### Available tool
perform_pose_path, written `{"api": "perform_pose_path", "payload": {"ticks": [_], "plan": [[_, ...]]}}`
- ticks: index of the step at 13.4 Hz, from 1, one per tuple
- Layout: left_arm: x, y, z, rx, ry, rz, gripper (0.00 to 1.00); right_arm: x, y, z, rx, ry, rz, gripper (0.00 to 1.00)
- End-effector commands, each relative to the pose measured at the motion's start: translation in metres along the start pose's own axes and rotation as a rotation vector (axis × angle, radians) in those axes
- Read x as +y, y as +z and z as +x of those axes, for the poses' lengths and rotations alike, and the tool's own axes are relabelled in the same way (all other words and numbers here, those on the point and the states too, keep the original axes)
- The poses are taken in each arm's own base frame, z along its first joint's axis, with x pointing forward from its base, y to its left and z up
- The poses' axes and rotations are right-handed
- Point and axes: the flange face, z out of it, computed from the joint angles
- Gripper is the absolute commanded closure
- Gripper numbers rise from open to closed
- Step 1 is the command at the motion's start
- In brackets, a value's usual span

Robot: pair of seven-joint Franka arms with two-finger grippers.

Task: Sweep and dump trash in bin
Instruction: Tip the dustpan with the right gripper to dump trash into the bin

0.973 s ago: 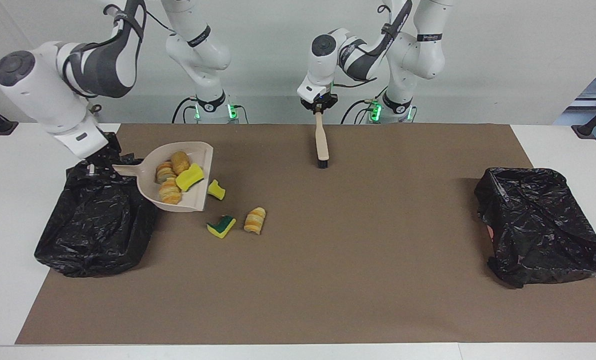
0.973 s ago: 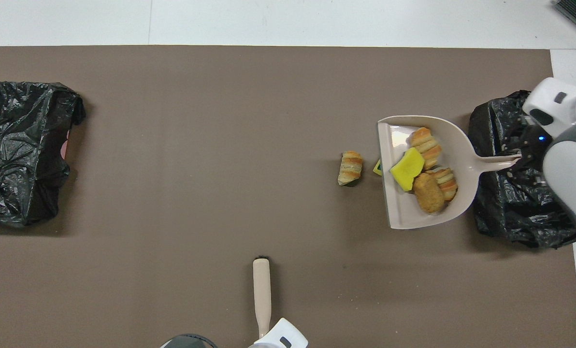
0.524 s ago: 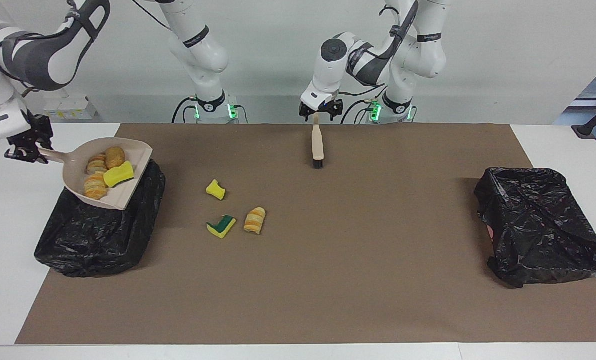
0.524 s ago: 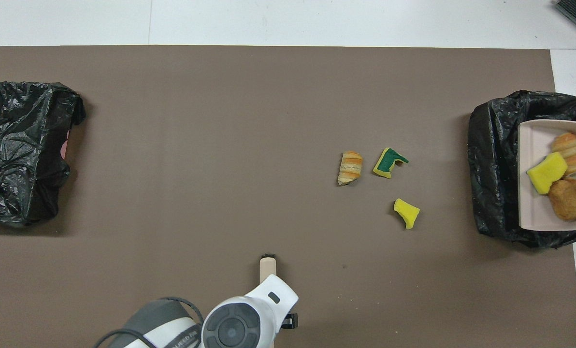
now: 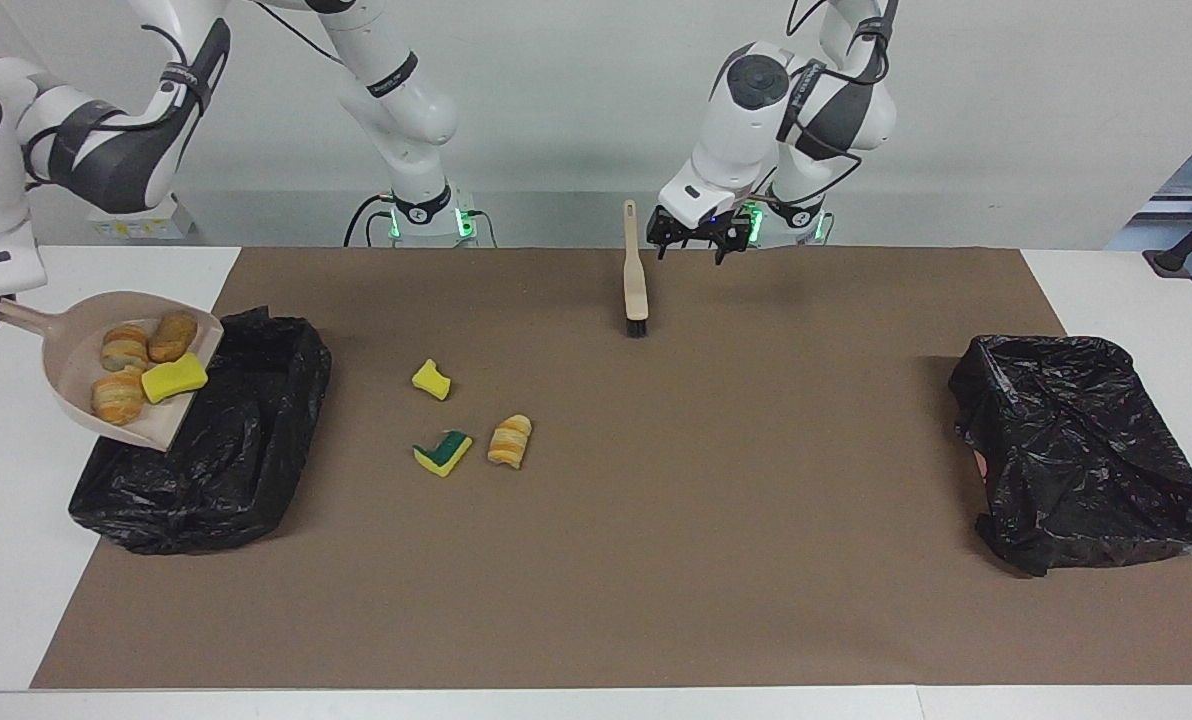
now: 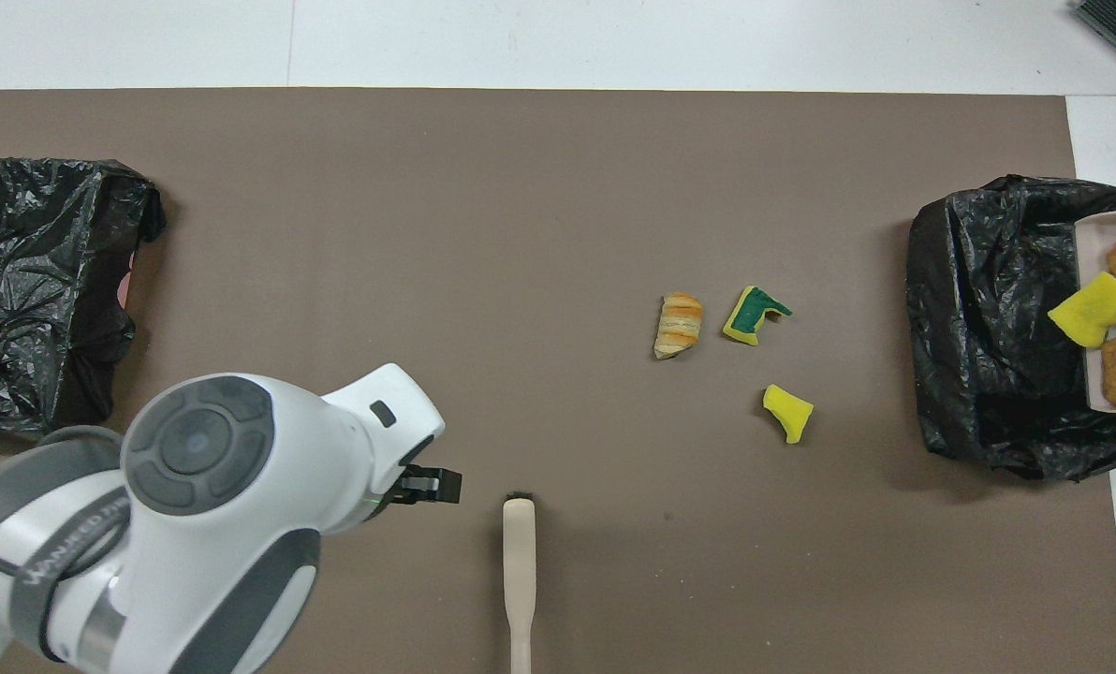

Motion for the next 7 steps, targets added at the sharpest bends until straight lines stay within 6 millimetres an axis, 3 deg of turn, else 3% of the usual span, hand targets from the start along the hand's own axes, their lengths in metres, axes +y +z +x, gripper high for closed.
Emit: {"api": "perform_pose_path", "payload": {"ticks": [1,4,7], "plan": [[-0.049,-0.031,0.025,0.003,0.039,0.013,0.00,0.003,-0.019,0.014,-0.113,-0.025,0.001,1.00],[-0.098,-0.086,0.044,0.024,0.031,-0.007,0.00,0.002,-0.020,0.012,-0.131,-0.030,0.010,1.00],[-0.131,-0.136,0.053,0.012,0.034,-0.012,0.00,-0.002,-0.031,-0.001,-0.164,-0.035,0.001,1.00]]}}
